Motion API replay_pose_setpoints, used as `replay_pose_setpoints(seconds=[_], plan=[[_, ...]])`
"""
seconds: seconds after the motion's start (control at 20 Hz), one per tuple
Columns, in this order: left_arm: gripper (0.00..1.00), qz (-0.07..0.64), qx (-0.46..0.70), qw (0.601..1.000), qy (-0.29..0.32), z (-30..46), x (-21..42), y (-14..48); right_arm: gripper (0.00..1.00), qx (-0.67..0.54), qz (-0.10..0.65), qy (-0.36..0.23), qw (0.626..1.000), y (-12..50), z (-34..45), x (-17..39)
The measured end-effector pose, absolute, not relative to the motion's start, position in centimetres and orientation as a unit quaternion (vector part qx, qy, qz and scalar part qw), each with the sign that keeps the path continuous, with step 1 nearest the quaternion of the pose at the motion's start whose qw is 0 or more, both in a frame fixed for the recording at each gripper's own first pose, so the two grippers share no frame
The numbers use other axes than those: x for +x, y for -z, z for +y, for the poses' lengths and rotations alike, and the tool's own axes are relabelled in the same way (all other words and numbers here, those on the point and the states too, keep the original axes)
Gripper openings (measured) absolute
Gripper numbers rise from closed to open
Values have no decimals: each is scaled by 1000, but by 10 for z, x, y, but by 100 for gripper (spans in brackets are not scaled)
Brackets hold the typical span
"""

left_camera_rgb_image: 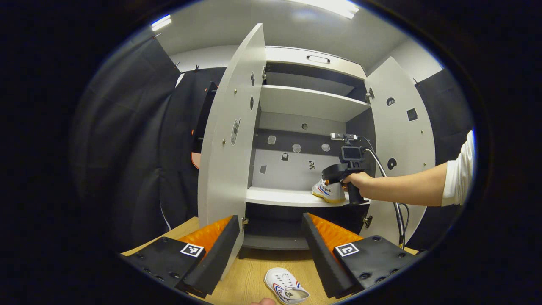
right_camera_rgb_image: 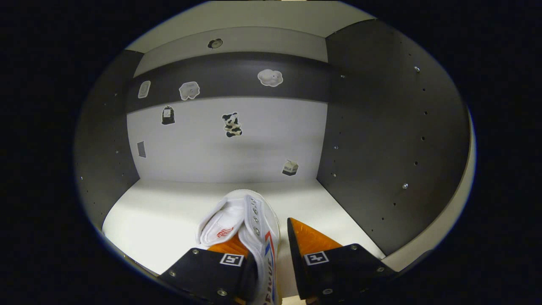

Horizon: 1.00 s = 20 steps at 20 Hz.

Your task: Grab one shoe with the right hand and put it into the shoe cabinet, grab the other shoe with the left hand and put it into the shoe cabinet; then close the right door with the right hand and the left door with the left hand.

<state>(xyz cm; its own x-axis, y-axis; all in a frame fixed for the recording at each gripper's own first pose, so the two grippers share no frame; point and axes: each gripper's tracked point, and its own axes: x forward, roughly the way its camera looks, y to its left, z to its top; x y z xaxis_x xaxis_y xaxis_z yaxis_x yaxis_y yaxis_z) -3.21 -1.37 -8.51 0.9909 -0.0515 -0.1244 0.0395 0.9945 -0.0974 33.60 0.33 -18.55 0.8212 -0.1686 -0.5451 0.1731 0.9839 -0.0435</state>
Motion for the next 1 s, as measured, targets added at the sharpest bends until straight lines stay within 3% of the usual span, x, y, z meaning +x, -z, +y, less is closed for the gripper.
replay_pose_setpoints(seconds=[0.15, 0.3, 0.7, 1.0], plan=[[96, 61, -48, 997, 26, -15, -27, 85, 53, -1, 282, 64, 957, 174, 4, 323], [96, 58, -52, 996, 32, -19, -22, 85, 56, 0, 259, 37, 965, 150, 11, 305], [97, 58, -61, 996, 42, -28, -12, 88, 68, 10, 112, -29, 993, 24, 25, 228], [96, 54, -68, 995, 49, -32, -10, 86, 82, 29, 49, -40, 998, -7, 9, 151]])
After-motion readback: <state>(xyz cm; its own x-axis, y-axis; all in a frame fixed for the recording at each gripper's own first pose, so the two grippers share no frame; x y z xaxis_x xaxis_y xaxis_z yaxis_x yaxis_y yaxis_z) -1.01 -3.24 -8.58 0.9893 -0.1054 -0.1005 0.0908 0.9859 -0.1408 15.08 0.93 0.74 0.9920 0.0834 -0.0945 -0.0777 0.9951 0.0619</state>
